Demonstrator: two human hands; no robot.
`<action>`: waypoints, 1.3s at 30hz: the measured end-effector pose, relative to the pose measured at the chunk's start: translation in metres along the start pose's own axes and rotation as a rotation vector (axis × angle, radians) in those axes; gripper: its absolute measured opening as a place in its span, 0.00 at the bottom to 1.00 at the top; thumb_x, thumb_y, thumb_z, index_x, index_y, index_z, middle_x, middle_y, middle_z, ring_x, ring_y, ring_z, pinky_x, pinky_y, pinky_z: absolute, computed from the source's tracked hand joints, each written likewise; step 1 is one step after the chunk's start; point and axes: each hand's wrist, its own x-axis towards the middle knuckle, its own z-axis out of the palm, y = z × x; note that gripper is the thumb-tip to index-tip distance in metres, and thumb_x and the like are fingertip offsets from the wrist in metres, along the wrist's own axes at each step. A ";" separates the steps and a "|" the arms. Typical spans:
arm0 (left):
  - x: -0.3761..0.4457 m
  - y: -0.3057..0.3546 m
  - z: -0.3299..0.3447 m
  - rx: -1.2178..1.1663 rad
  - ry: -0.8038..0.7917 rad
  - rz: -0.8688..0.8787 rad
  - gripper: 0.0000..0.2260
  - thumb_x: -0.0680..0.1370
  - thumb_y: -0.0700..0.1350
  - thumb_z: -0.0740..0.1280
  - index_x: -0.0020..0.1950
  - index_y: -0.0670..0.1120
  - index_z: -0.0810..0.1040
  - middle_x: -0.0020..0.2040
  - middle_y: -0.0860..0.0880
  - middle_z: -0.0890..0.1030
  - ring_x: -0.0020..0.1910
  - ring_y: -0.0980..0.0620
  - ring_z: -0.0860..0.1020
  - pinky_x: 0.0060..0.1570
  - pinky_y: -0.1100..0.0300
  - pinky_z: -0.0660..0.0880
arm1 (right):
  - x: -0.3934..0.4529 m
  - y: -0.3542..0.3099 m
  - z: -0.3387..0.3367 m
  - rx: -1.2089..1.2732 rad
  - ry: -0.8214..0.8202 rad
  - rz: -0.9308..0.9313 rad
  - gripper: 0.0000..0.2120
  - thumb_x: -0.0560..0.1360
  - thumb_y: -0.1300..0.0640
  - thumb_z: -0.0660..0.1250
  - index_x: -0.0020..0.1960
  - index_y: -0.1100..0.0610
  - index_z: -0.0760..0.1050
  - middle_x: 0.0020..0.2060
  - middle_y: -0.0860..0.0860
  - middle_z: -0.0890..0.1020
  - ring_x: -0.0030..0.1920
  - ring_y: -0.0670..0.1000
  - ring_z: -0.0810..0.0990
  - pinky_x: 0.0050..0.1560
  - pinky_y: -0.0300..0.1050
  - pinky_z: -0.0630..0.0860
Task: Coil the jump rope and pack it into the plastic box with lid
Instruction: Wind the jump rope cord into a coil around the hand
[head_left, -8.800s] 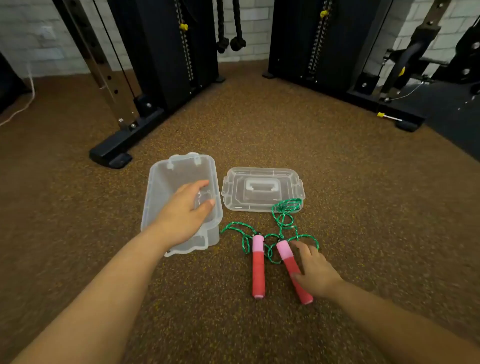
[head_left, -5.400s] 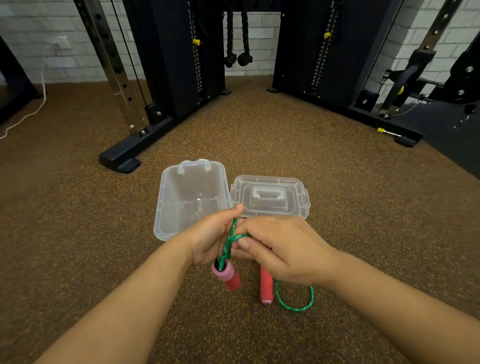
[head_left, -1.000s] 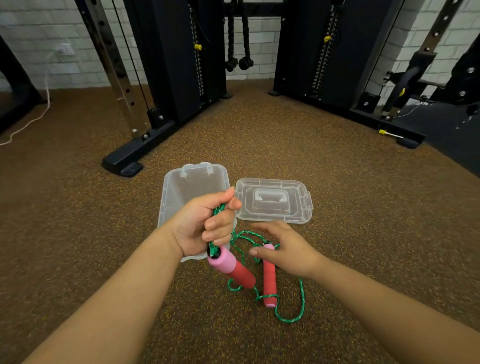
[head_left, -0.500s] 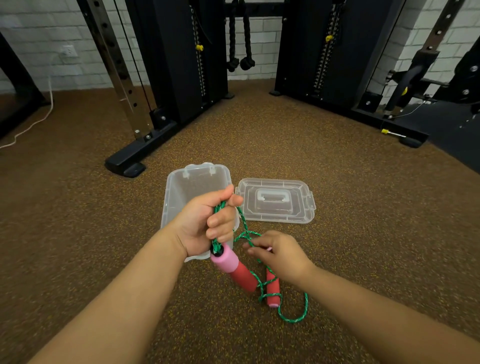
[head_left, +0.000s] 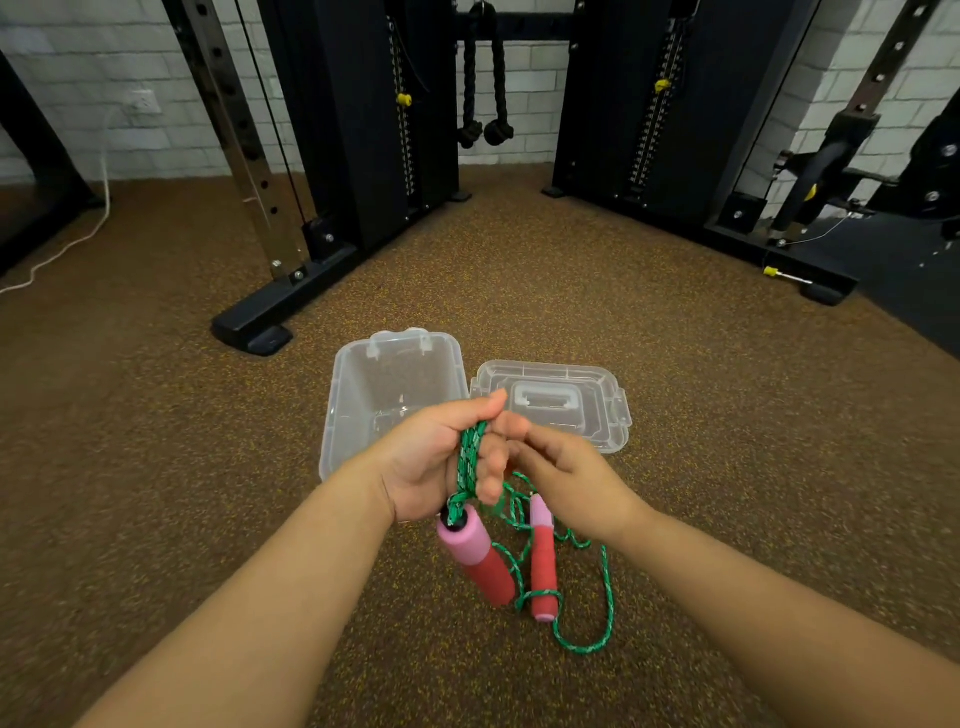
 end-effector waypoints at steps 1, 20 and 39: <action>0.000 0.001 -0.001 -0.014 -0.013 -0.001 0.18 0.75 0.51 0.59 0.32 0.46 0.82 0.21 0.49 0.76 0.18 0.51 0.75 0.21 0.65 0.71 | -0.002 -0.001 0.003 0.007 0.002 0.000 0.13 0.74 0.43 0.60 0.53 0.46 0.77 0.49 0.58 0.81 0.52 0.60 0.79 0.57 0.64 0.74; 0.007 -0.002 -0.008 -0.178 0.085 0.094 0.36 0.78 0.65 0.44 0.60 0.38 0.77 0.55 0.39 0.83 0.51 0.45 0.83 0.54 0.53 0.77 | -0.041 -0.031 0.011 -1.001 -0.121 -0.424 0.11 0.77 0.47 0.53 0.41 0.52 0.66 0.30 0.48 0.78 0.29 0.54 0.77 0.27 0.44 0.71; -0.004 -0.005 -0.004 0.303 -0.356 -0.181 0.34 0.76 0.65 0.48 0.56 0.39 0.79 0.38 0.44 0.85 0.36 0.49 0.84 0.38 0.60 0.78 | 0.010 -0.050 -0.041 -0.269 -0.027 -0.259 0.05 0.76 0.52 0.64 0.42 0.47 0.74 0.34 0.43 0.76 0.36 0.42 0.72 0.41 0.40 0.70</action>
